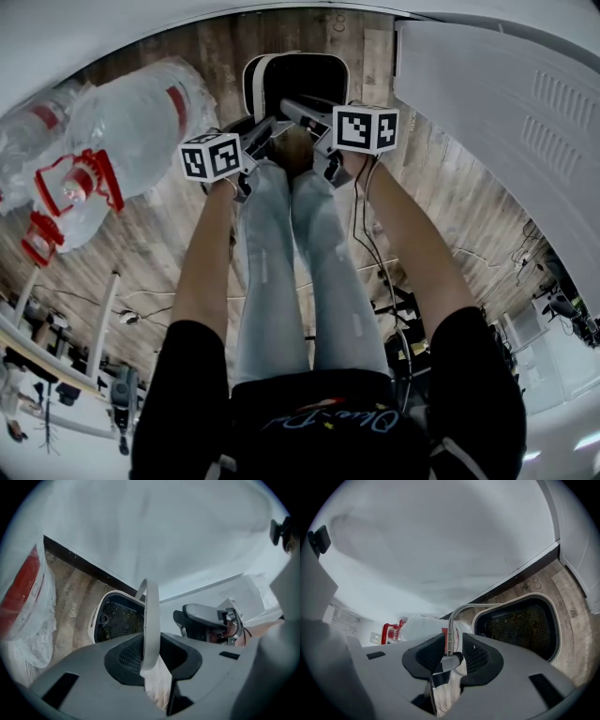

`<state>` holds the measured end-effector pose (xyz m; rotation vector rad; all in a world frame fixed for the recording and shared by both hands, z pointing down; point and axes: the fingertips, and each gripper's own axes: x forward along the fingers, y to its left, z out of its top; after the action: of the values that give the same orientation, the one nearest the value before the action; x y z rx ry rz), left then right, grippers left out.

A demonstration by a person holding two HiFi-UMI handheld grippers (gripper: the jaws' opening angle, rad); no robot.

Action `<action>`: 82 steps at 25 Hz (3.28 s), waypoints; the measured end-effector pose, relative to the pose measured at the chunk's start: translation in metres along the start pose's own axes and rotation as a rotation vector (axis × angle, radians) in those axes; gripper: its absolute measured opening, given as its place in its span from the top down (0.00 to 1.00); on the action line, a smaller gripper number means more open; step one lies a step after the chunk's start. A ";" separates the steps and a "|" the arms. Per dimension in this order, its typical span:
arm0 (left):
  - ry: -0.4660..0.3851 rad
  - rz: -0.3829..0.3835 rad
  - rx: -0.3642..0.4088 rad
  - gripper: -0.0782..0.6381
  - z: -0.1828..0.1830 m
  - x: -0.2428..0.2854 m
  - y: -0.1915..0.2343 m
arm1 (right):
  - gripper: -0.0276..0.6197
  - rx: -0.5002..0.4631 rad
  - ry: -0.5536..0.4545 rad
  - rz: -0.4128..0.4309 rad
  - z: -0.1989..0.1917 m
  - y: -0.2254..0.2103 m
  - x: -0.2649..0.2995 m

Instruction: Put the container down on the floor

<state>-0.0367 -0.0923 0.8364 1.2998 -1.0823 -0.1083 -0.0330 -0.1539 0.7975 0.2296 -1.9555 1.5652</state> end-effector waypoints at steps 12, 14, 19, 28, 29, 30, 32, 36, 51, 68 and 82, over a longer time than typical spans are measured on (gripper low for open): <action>0.003 0.097 0.009 0.76 0.002 -0.011 0.019 | 0.80 0.024 -0.031 -0.028 0.000 -0.008 -0.017; -0.006 0.099 -0.001 0.76 0.003 -0.013 0.019 | 0.80 0.021 -0.028 -0.021 -0.002 -0.007 -0.017; -0.013 0.129 0.000 0.76 0.003 -0.019 0.023 | 0.80 0.000 -0.026 -0.013 -0.002 -0.002 -0.020; -0.049 0.124 -0.007 0.78 0.005 -0.028 0.015 | 0.81 -0.007 -0.056 -0.022 0.004 0.001 -0.029; -0.044 0.131 0.001 0.78 0.006 -0.028 0.014 | 0.82 -0.006 -0.061 -0.022 0.005 0.002 -0.030; -0.040 0.148 0.013 0.78 0.006 -0.028 0.013 | 0.82 -0.010 -0.064 -0.020 0.005 0.003 -0.030; -0.045 0.197 0.032 0.78 0.006 -0.028 0.015 | 0.82 -0.024 -0.062 -0.014 0.005 0.006 -0.032; -0.093 0.254 0.018 0.78 0.002 -0.030 0.019 | 0.82 -0.014 -0.060 -0.010 -0.002 0.006 -0.035; -0.134 0.365 0.009 0.78 0.006 -0.042 0.035 | 0.82 0.008 -0.090 -0.011 -0.009 0.006 -0.044; -0.094 0.269 0.042 0.87 0.003 -0.042 0.016 | 0.89 0.009 -0.165 -0.021 -0.001 0.014 -0.055; -0.152 0.010 0.224 0.88 0.035 -0.060 -0.115 | 0.96 0.010 -0.397 -0.141 0.031 0.044 -0.144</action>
<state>-0.0370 -0.1194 0.7052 1.5054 -1.2582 -0.0806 0.0491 -0.2041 0.6775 0.7132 -2.1704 1.5232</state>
